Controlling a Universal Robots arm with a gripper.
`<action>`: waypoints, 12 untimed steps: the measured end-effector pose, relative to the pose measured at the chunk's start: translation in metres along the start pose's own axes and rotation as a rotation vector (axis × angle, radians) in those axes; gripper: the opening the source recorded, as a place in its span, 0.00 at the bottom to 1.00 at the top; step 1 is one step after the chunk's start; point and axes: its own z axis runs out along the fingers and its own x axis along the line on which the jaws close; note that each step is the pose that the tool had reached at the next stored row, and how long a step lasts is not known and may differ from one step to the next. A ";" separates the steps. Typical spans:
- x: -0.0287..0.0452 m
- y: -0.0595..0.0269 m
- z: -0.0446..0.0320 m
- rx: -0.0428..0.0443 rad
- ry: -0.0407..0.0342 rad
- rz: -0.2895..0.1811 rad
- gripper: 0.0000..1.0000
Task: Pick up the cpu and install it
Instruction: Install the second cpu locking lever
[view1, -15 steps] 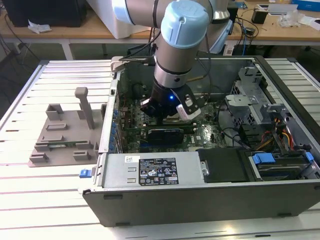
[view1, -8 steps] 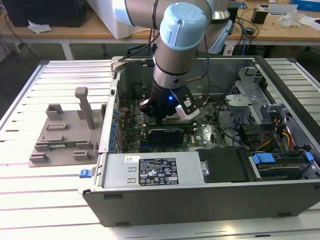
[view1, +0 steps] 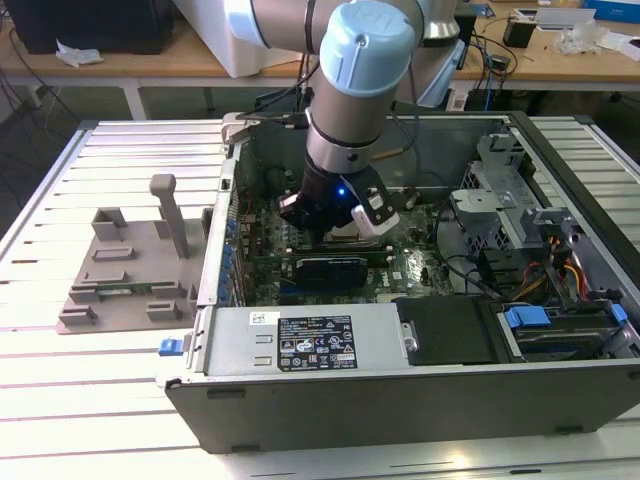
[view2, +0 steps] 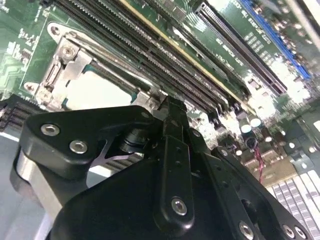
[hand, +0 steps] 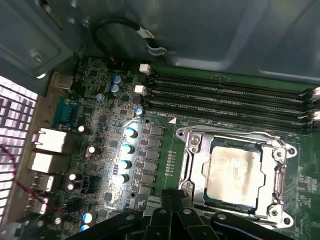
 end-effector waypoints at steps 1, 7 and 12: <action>-0.0009 0.0015 -0.0033 -0.0003 -0.0002 0.000 0.11; -0.0345 0.0119 -0.0050 0.0061 0.0051 0.002 0.11; -0.0525 0.0221 -0.0045 0.0452 0.0122 0.007 0.11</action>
